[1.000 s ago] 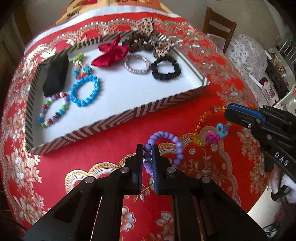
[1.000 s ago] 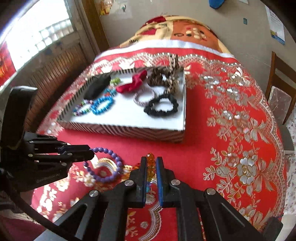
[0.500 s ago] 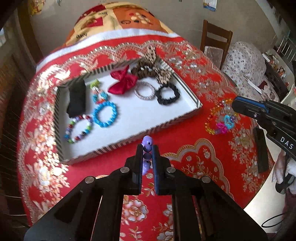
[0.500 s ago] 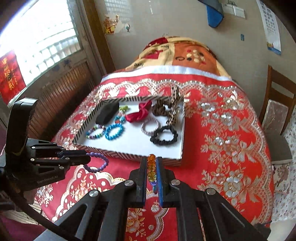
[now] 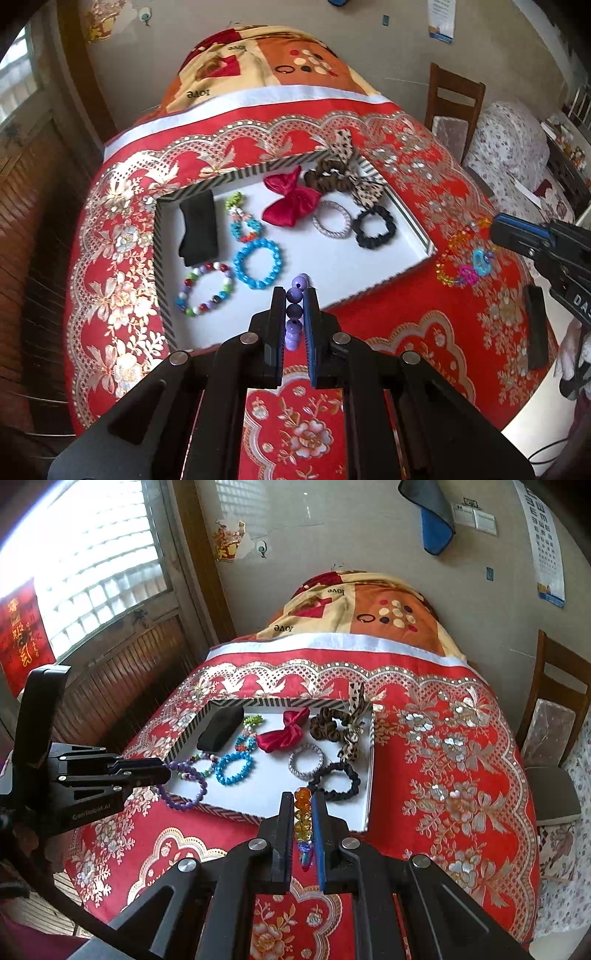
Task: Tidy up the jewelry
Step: 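Carry the purple bracelet and amber heart bracelet into the tray with both tools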
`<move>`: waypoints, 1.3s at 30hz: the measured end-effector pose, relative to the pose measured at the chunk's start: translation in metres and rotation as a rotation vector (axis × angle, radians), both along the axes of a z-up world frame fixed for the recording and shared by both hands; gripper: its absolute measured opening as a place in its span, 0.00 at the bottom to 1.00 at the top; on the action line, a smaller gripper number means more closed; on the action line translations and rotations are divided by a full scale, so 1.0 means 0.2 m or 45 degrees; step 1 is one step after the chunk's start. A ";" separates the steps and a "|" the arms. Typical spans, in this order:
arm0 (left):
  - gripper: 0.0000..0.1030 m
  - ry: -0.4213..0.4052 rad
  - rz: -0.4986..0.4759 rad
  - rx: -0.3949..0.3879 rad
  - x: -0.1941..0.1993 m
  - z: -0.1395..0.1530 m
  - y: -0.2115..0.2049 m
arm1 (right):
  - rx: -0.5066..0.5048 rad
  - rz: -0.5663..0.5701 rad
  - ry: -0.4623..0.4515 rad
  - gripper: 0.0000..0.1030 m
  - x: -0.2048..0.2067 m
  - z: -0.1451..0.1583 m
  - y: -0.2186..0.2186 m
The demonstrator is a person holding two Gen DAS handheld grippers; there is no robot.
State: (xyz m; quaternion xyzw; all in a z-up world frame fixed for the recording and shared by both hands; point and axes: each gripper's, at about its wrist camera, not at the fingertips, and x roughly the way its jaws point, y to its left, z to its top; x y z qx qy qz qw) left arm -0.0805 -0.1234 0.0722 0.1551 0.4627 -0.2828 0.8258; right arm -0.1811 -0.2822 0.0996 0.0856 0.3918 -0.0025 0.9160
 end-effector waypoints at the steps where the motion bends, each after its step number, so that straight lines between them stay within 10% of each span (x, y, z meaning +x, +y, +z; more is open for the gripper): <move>1: 0.08 0.001 0.009 0.000 0.02 0.00 0.00 | -0.003 0.003 -0.001 0.08 0.01 0.00 0.00; 39: 0.08 0.124 0.210 -0.014 0.49 -0.14 0.02 | 0.076 0.196 0.071 0.08 0.48 -0.13 0.21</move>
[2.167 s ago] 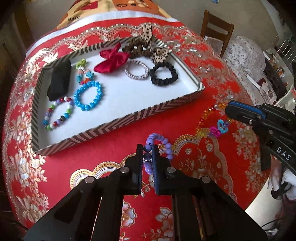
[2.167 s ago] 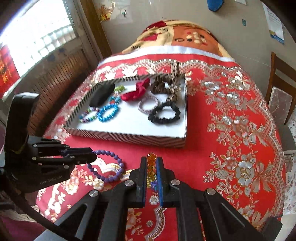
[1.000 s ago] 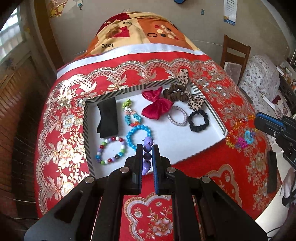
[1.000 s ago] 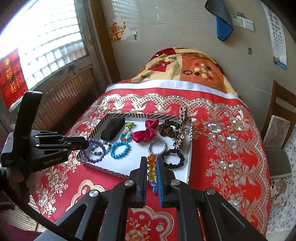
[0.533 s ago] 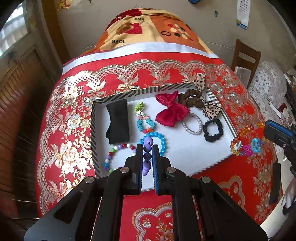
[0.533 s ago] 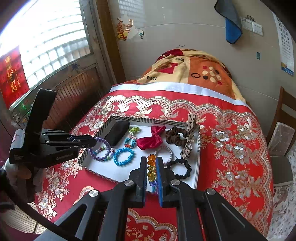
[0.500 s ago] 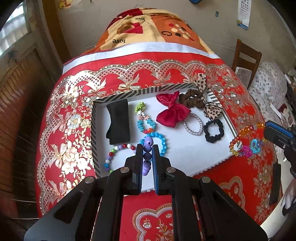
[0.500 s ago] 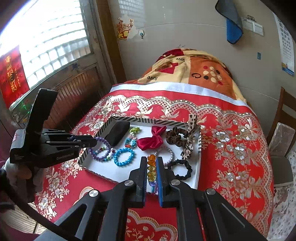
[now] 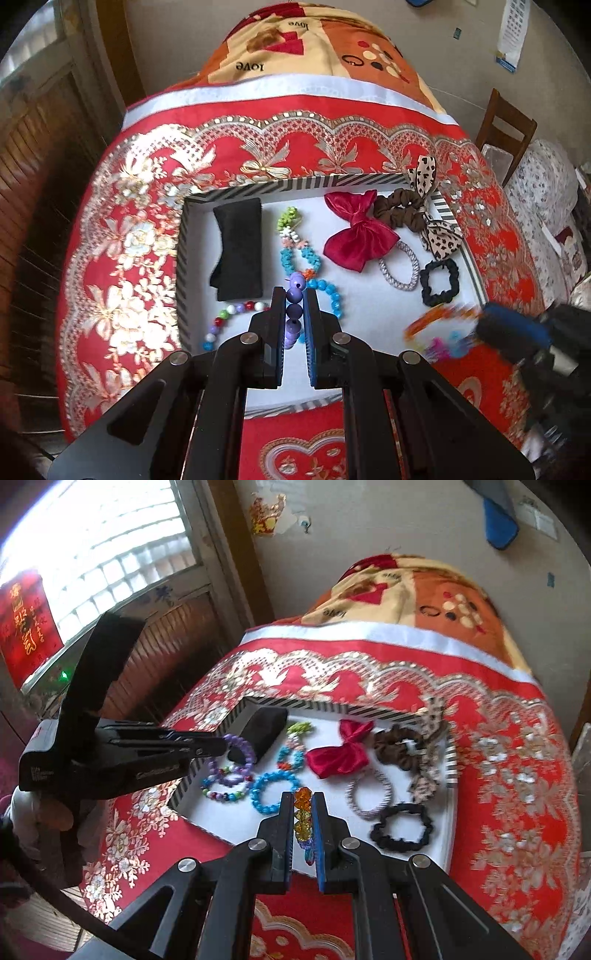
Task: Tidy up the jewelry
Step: 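Carry the purple bracelet and amber heart bracelet into the tray with both tools, then open both tools to release the bracelets in the tray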
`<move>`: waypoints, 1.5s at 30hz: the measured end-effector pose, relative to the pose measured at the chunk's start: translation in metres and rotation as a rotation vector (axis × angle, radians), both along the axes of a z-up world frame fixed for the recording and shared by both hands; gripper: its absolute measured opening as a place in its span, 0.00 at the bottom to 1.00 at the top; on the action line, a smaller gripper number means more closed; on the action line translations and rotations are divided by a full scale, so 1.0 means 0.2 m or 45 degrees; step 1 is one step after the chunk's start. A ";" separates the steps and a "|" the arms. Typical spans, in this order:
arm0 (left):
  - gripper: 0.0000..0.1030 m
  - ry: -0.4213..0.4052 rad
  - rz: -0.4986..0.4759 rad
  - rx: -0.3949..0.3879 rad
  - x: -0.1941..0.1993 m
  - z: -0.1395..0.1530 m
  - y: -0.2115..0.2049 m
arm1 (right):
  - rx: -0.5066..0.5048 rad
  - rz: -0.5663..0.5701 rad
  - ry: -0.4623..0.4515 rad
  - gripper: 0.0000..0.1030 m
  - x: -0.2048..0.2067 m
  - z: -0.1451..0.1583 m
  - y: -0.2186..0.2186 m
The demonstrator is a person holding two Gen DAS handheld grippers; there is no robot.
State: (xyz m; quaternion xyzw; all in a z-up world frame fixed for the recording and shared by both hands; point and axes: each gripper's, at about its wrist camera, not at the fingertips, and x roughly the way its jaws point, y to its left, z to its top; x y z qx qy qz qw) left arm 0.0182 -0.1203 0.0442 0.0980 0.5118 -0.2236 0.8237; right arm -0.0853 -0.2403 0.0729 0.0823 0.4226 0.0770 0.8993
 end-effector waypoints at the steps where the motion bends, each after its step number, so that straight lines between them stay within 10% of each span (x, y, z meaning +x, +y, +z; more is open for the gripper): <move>1: 0.08 0.015 0.001 -0.009 0.01 -0.01 -0.01 | 0.014 0.009 0.011 0.08 0.02 -0.02 0.01; 15: 0.08 0.171 0.076 -0.031 0.16 -0.25 -0.05 | 0.076 -0.150 0.254 0.08 0.15 -0.39 -0.22; 45: 0.08 0.107 0.128 0.064 0.17 -0.32 -0.03 | 0.002 -0.089 0.291 0.08 0.30 -0.50 -0.13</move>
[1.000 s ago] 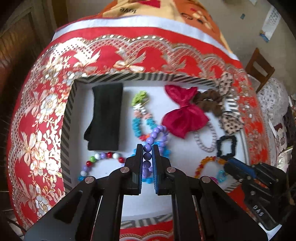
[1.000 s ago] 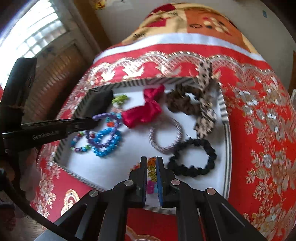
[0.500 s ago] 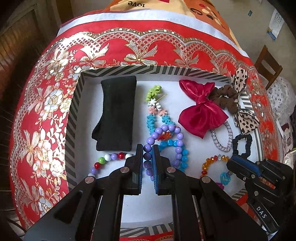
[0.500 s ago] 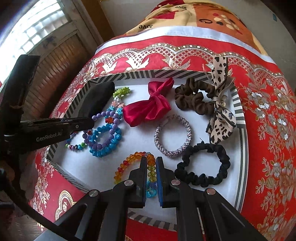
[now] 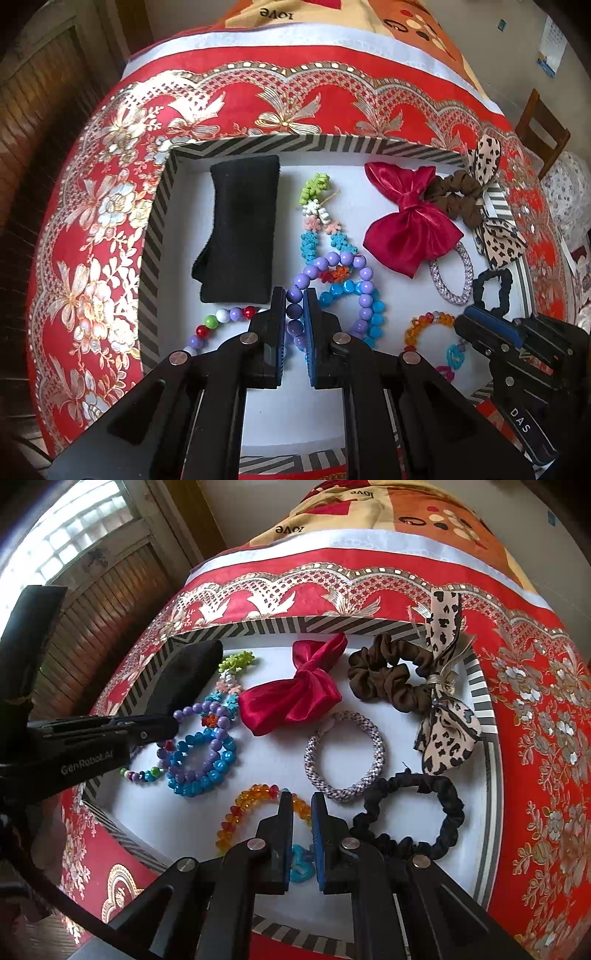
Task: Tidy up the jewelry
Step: 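Open both tools to release the bracelets in the tray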
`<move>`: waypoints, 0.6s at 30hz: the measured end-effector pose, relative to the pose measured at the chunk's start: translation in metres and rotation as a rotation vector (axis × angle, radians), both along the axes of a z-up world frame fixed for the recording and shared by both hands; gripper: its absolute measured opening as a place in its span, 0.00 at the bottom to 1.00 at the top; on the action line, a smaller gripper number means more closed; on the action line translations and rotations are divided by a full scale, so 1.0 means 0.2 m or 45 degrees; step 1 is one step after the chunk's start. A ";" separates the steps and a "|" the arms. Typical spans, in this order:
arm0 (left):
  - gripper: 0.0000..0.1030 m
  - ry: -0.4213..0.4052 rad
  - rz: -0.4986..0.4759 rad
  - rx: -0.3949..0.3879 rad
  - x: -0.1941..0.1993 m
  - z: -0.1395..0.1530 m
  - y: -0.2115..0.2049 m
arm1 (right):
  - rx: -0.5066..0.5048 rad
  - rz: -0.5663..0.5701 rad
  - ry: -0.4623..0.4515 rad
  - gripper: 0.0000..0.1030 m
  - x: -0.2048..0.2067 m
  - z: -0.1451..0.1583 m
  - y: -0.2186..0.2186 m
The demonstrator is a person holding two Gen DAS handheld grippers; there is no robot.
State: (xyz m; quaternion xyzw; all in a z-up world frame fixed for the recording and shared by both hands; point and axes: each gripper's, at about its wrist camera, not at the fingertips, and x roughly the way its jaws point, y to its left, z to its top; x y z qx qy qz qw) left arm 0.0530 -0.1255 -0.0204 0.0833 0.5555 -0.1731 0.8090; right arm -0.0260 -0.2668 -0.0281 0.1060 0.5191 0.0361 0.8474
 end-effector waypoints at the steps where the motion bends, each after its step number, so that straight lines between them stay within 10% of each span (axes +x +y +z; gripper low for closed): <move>1: 0.09 0.002 0.011 -0.001 0.00 0.00 0.01 | -0.001 -0.003 -0.001 0.08 -0.01 0.00 0.00; 6: 0.33 0.037 0.052 -0.054 0.00 0.01 0.04 | 0.015 -0.026 -0.021 0.27 -0.04 0.03 -0.02; 18: 0.35 -0.008 0.087 -0.063 -0.08 0.10 0.09 | 0.034 -0.080 -0.073 0.29 -0.12 0.12 -0.04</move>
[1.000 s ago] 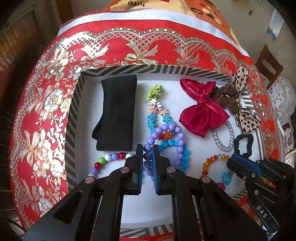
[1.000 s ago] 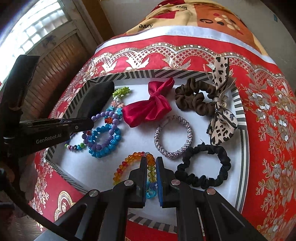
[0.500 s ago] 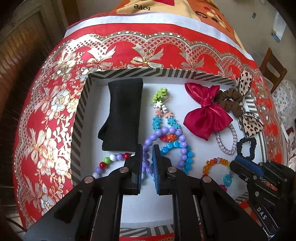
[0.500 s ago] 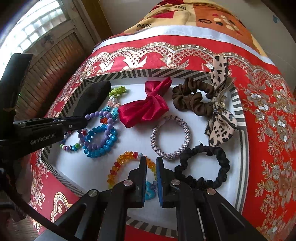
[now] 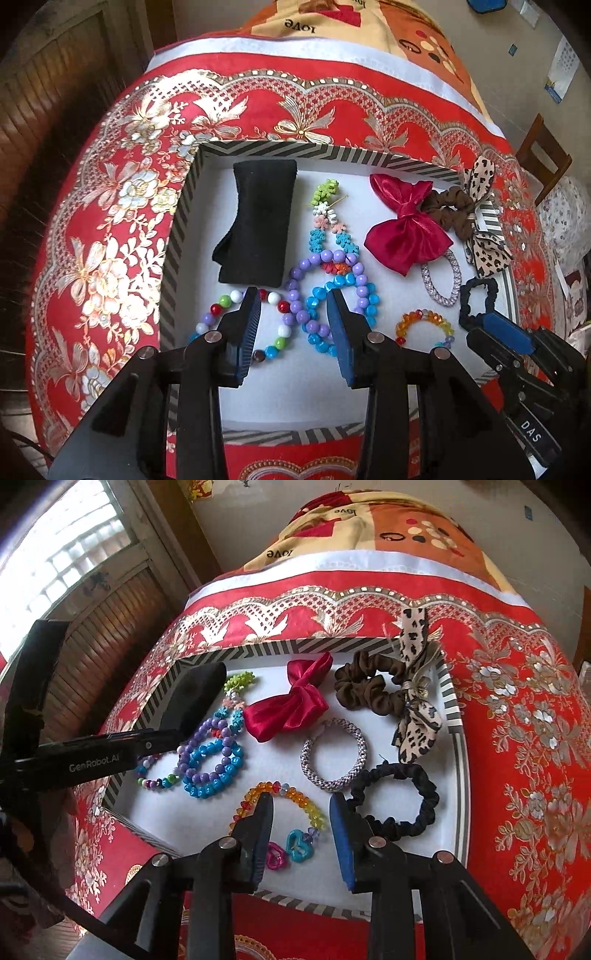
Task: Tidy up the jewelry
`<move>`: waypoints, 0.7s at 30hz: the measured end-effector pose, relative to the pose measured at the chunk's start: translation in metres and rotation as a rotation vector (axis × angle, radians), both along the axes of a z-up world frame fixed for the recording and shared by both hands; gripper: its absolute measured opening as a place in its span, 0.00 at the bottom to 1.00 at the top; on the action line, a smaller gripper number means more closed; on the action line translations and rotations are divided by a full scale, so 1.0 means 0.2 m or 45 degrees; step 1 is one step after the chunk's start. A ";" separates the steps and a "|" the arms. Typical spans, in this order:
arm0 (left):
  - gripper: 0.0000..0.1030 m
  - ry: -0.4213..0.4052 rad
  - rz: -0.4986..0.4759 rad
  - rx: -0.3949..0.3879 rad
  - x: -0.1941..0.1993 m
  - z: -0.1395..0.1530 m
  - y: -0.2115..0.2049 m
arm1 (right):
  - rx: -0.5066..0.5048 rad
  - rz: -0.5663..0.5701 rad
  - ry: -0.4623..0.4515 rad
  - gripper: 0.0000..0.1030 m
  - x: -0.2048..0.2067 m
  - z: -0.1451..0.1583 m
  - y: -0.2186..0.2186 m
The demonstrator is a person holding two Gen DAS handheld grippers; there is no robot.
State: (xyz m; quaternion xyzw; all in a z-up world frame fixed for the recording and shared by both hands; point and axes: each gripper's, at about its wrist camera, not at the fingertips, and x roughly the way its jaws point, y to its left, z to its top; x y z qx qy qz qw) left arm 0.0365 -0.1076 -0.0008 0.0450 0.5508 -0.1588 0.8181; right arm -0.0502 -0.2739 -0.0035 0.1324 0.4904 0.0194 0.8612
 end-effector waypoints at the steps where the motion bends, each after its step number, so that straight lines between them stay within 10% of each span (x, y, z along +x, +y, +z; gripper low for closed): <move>1: 0.35 -0.005 0.002 -0.004 -0.01 0.01 0.01 | -0.003 -0.006 -0.002 0.29 -0.01 0.01 0.00; 21: 0.35 -0.133 0.048 0.095 -0.32 0.14 0.11 | -0.048 -0.049 -0.103 0.35 -0.20 0.17 0.08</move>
